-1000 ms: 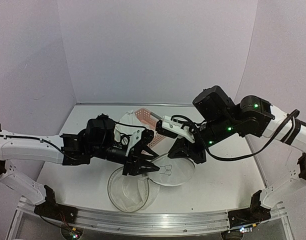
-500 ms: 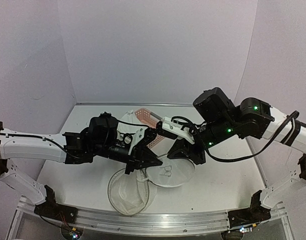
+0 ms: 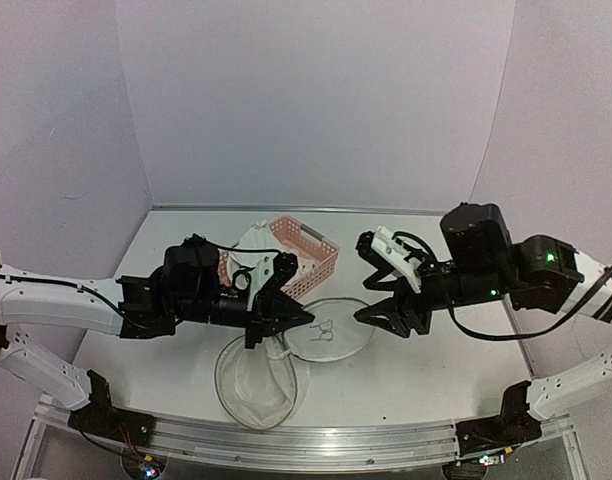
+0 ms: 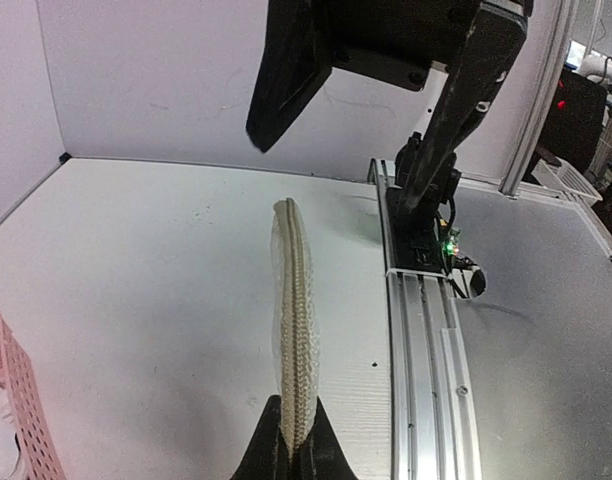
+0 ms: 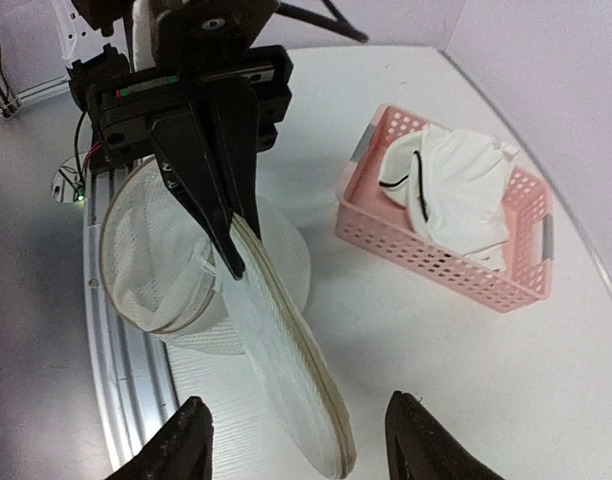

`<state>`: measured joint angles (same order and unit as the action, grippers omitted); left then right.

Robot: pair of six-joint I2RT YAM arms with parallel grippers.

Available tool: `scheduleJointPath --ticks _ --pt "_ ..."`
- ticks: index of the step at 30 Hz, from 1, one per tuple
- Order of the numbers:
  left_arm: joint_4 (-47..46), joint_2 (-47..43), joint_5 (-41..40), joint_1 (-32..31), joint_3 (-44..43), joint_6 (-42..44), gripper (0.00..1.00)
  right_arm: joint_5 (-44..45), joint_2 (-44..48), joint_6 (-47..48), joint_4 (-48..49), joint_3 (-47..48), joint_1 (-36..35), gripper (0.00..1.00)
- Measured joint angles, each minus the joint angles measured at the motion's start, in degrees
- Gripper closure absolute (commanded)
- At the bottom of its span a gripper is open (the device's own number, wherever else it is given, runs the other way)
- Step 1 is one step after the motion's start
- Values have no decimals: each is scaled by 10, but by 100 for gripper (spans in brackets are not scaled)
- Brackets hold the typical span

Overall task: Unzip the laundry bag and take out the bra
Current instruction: Pass from the left arm to the right

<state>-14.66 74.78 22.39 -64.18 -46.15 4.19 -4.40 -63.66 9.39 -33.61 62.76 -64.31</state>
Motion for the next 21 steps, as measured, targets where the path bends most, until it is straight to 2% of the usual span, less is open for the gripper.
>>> scheduleJointPath --ticks 4,9,15,21 --pt "-68 -23 -38 0 57 -31 100 23 60 -28 76 -76 1 26" --pt "-144 -33 -49 7 98 -68 100 19 86 -62 165 -146 27 25" --pt "-253 -44 -49 21 142 -109 100 -72 78 -114 258 -201 111 25" --pt "-370 -46 -41 49 206 -166 100 -166 42 -149 341 -224 131 29"
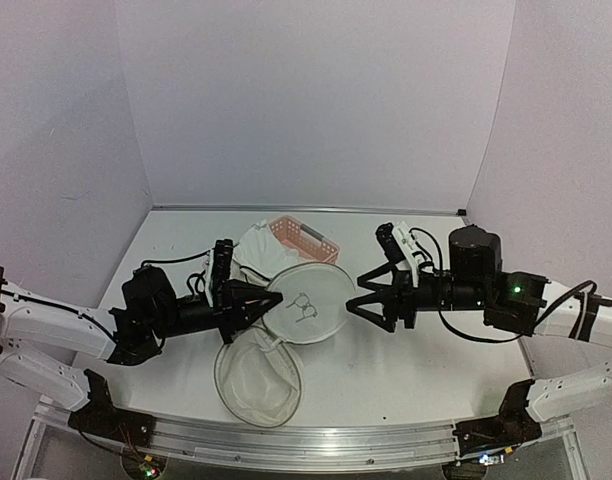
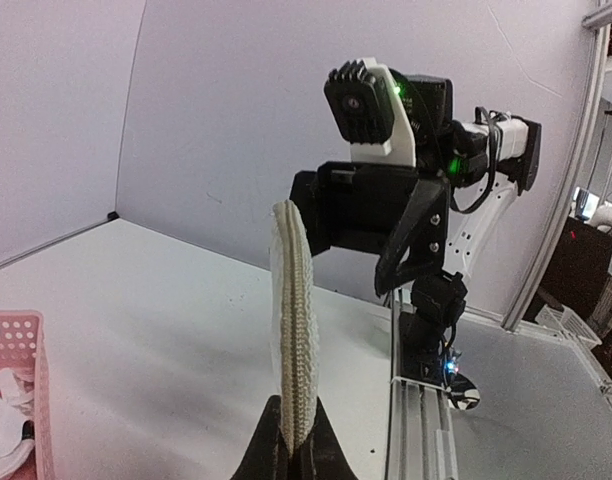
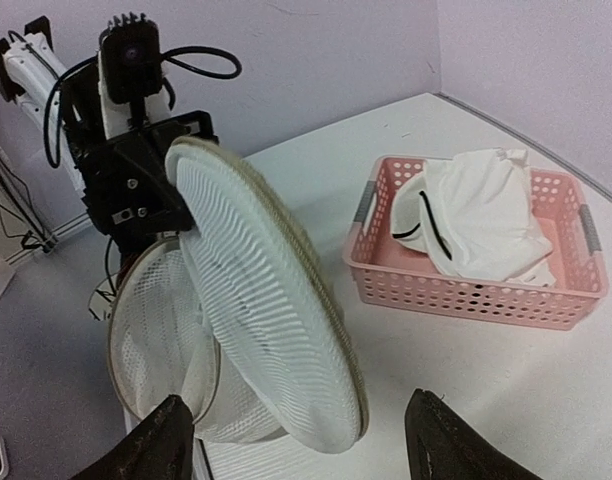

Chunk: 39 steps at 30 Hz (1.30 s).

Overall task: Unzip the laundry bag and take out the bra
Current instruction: Pass from the left arm to the right, then place the laundry bag at the center of the board.

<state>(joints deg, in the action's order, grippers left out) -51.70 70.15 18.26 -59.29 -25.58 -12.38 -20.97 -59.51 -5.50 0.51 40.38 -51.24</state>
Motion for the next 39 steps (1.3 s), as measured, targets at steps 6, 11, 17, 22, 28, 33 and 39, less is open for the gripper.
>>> scheduleJointPath --ticks 6,11,17,22,28,33,39 --pt "-83 9 33 10 9 -42 100 -71 -54 -33 67 -9 10 38" --pt "-128 22 66 12 9 -64 100 -121 -85 -52 104 -9 14 58" --pt "-145 42 75 16 9 -76 100 -169 -88 -68 136 -9 18 100" --pt "-150 51 64 21 9 -82 93 -183 -89 -71 146 -9 21 100" --pt "-154 52 38 32 9 -90 50 -155 -84 -74 145 -13 21 100" --pt "-153 51 -5 45 9 -86 27 -90 -60 -56 101 -14 21 100" --pt "-114 10 -71 50 11 -76 22 17 -28 -30 28 -12 21 100"
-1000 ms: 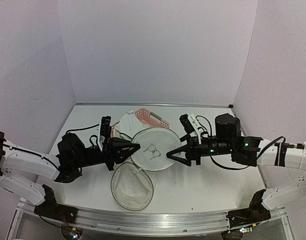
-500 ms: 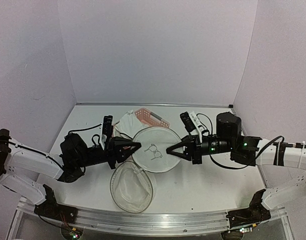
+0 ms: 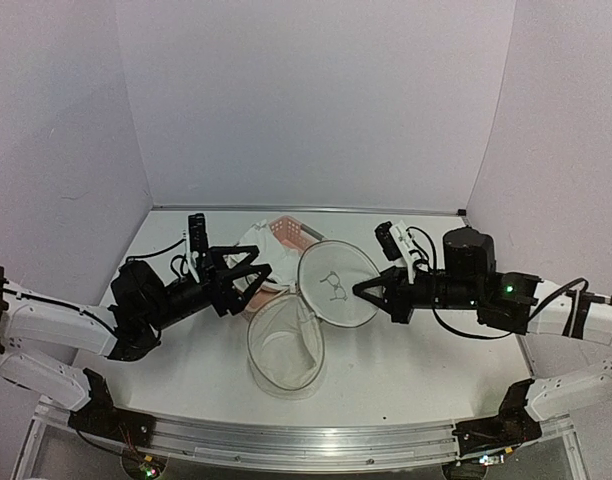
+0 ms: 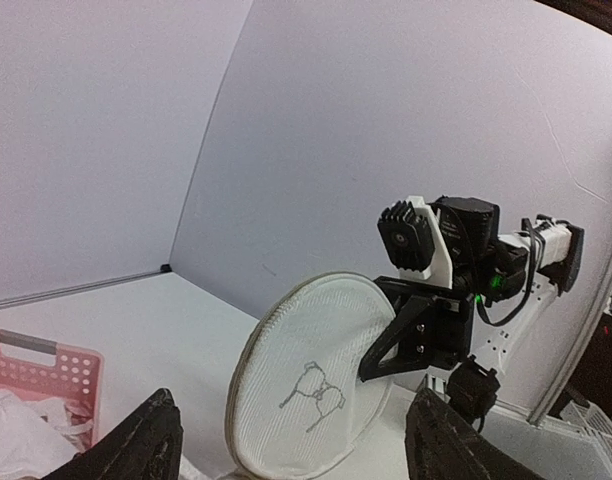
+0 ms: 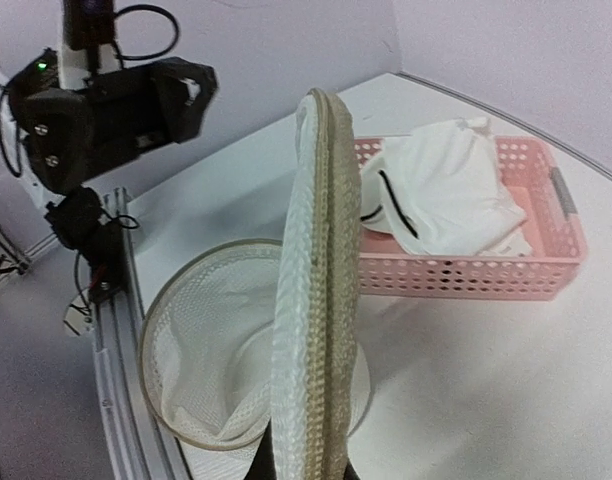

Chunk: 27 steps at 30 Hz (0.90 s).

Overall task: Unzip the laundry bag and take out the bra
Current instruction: Place the laundry bag at the center of the board, then close the laundry bag at the center of the board.

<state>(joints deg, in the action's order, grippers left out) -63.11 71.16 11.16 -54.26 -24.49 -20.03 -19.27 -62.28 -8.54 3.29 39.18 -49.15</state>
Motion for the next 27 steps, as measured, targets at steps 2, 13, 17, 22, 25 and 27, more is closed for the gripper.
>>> scheduleJointPath --ticks 2,13,17,22,25,27 --pt "28 -23 -19 0 0 7 22 38 11 7 -28 3 0 100" --pt "187 -118 -61 0 0 7 21 292 25 81 -155 54 -5 100" --pt "238 -145 -72 0 0 2 21 376 -7 111 -176 76 -32 100" --pt "273 -193 -85 0 9 -5 21 474 -65 140 -186 86 -75 100" --pt "282 -213 -90 0 16 -10 20 533 -113 159 -193 94 -105 100" --pt "288 -222 -93 0 22 -11 20 568 -143 171 -196 104 -122 100"
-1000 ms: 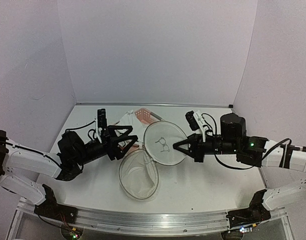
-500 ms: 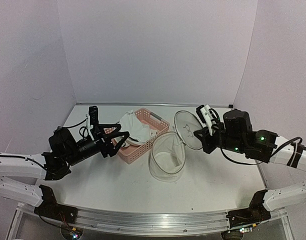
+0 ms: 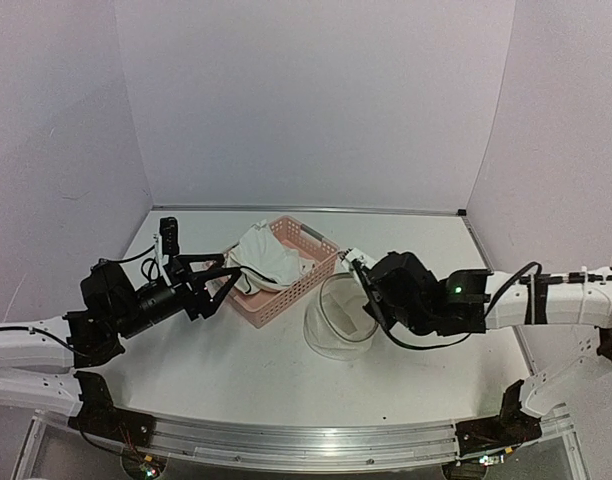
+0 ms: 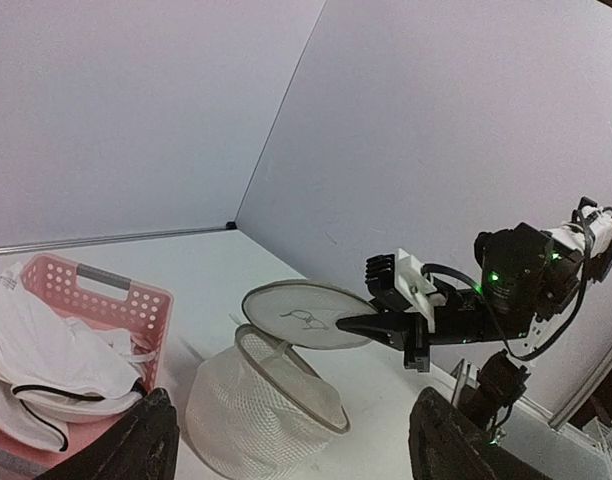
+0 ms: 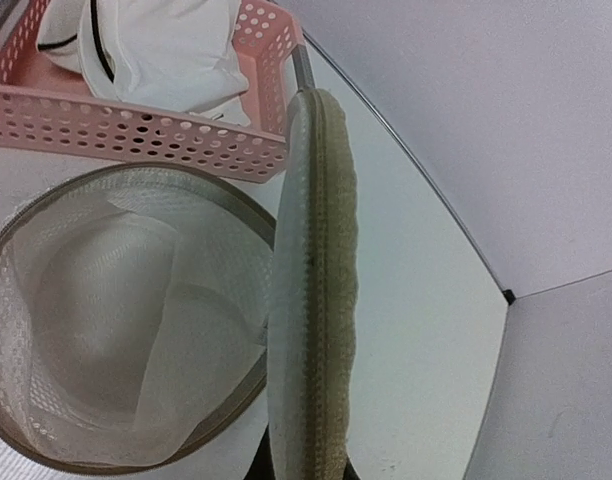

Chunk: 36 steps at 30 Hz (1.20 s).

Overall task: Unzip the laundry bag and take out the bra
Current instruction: Close the laundry bag at the center of the board.

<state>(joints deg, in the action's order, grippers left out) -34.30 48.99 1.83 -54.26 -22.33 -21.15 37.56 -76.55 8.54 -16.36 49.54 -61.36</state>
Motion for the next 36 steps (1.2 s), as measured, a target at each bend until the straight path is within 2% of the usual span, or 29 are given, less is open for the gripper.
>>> scheduleJointPath --ticks 8,13,16,20,26,36 --pt "28 -25 -3 0 17 -5 20 140 -111 39 -10 61 -56 99" --pt "36 -44 -5 0 27 -12 19 185 -173 38 -14 78 -78 93" --pt "44 -56 -5 0 30 -14 19 203 -206 32 -19 87 -88 85" --pt "49 -73 -5 0 35 -14 19 212 -237 17 -28 100 -98 75" --pt "54 -85 -6 0 41 -14 19 213 -270 -9 -52 125 -111 68" --pt "54 -85 -23 0 41 -14 19 173 -270 -53 -124 148 -131 55"
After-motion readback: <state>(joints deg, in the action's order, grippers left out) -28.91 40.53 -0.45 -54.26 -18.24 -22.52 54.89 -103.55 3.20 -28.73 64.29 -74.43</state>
